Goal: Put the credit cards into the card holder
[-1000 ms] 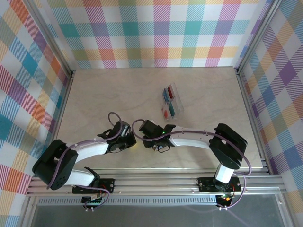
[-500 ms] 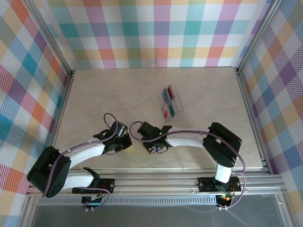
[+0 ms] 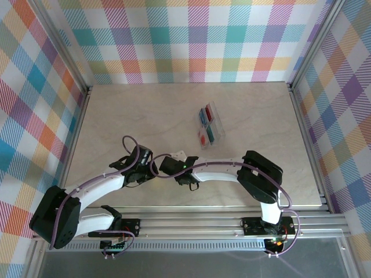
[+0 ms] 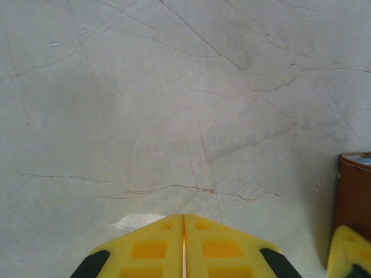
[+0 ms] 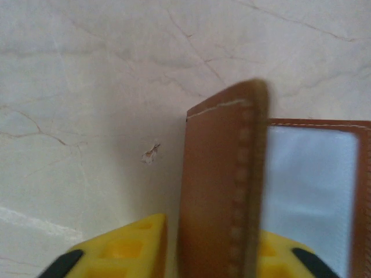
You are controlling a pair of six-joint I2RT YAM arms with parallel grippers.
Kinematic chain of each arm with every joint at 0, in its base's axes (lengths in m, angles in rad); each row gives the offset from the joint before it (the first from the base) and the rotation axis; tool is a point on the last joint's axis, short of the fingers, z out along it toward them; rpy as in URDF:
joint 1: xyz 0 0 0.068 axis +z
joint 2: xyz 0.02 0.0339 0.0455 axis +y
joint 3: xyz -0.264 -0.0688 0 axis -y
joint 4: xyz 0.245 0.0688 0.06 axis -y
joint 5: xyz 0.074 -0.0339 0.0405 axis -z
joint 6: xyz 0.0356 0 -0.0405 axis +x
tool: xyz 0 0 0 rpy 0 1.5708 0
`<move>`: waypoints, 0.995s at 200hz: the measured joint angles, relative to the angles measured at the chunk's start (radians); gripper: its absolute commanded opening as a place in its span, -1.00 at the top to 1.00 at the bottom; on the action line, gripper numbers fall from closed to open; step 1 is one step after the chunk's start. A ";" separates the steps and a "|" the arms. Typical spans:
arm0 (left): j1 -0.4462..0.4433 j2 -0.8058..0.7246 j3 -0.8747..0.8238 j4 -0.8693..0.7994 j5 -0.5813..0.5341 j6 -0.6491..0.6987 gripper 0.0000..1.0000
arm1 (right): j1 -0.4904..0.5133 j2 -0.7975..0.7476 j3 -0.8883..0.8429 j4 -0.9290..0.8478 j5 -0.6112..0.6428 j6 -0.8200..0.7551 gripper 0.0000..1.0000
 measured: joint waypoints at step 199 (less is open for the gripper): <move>0.091 0.034 0.082 -0.024 0.070 0.021 0.78 | 0.014 0.018 -0.011 0.167 -0.222 -0.060 -0.99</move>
